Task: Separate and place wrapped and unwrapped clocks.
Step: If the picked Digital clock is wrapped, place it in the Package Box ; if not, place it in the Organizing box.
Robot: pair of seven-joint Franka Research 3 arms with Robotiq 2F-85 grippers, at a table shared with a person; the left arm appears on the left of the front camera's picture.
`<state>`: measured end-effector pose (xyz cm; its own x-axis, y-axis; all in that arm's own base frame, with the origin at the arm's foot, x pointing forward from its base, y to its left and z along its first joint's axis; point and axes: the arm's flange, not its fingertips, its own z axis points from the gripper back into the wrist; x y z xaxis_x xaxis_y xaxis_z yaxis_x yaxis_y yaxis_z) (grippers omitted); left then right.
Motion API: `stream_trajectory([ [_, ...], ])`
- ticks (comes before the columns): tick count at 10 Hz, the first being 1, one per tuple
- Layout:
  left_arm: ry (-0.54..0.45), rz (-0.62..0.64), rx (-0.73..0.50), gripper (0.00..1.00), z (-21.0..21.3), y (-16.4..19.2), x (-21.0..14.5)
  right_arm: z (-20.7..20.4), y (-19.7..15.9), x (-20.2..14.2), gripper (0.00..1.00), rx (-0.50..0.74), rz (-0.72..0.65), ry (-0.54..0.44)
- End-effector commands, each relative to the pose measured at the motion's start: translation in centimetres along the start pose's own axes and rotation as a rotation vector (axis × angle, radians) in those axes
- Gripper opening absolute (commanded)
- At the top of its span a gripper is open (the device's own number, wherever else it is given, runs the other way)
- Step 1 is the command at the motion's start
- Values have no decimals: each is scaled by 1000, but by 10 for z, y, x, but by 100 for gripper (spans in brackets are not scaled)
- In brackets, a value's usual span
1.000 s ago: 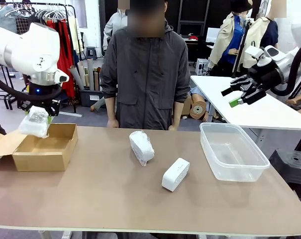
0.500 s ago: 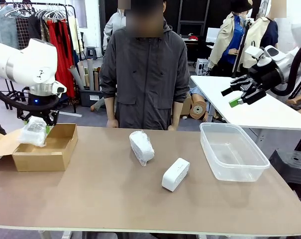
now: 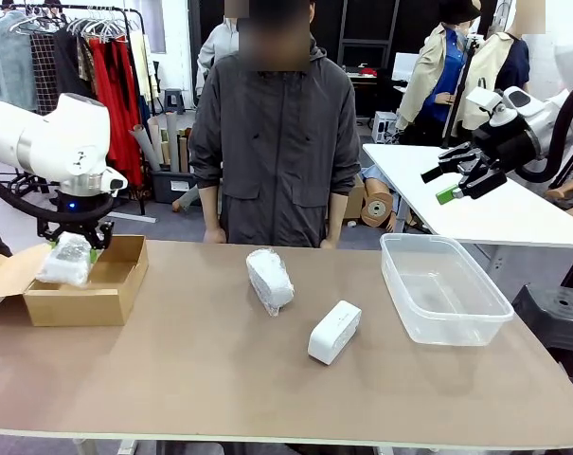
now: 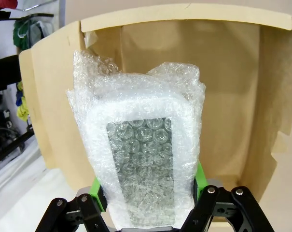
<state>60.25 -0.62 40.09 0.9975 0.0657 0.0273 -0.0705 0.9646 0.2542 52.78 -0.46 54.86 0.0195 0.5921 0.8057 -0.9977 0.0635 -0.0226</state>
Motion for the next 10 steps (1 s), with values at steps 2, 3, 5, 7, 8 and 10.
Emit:
stream_trajectory([
  [2, -8, 17, 36, 0, -13, 3, 12, 0, 2, 1, 100, -3, 2, -2],
  [3, -7, 23, 39, 0, -18, 3, 14, 0, 2, 1, 100, -3, 2, -2],
  [5, -16, 25, 31, 0, -25, 2, 18, 0, 2, 1, 100, -3, 2, -2],
  [7, -9, 19, 21, 0, -33, 2, 24, 0, 2, 1, 100, -3, 2, -2],
  [8, -6, 22, 18, 0, -35, 1, 24, 0, 2, 1, 100, -3, 2, -2],
  [10, 2, 23, 17, 0, -40, 2, 27, 0, 2, 1, 100, -3, 2, -2],
])
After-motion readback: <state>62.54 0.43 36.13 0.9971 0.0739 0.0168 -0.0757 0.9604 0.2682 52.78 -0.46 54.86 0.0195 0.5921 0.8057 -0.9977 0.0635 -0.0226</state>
